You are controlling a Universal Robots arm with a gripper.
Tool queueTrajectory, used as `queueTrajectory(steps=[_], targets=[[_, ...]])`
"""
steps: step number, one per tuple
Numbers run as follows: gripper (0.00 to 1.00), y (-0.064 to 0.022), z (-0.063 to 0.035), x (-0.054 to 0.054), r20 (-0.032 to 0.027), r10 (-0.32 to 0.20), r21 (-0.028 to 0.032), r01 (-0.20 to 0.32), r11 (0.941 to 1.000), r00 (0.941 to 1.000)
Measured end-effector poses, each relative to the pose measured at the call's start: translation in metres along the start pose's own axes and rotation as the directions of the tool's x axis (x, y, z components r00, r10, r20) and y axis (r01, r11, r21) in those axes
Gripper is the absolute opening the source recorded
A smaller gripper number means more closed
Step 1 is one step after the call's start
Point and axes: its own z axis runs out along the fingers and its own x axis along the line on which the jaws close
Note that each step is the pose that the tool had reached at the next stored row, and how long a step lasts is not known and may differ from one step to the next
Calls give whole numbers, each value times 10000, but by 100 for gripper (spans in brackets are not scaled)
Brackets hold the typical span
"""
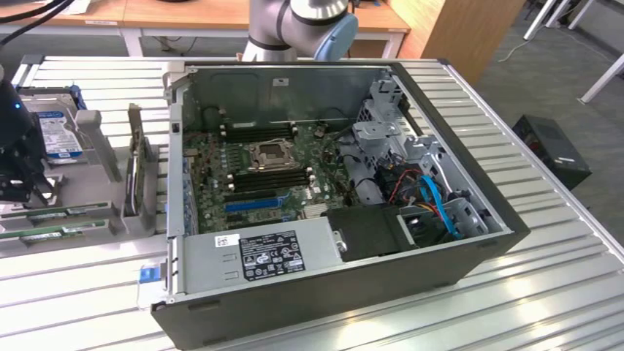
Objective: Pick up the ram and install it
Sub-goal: 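Pick up the ram and move it above insertion slot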
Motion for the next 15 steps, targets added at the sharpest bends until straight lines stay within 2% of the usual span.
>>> queueTrajectory(steps=[15], targets=[[30, -8, 178, 6, 1, 0, 1, 0, 10000, 10000]])
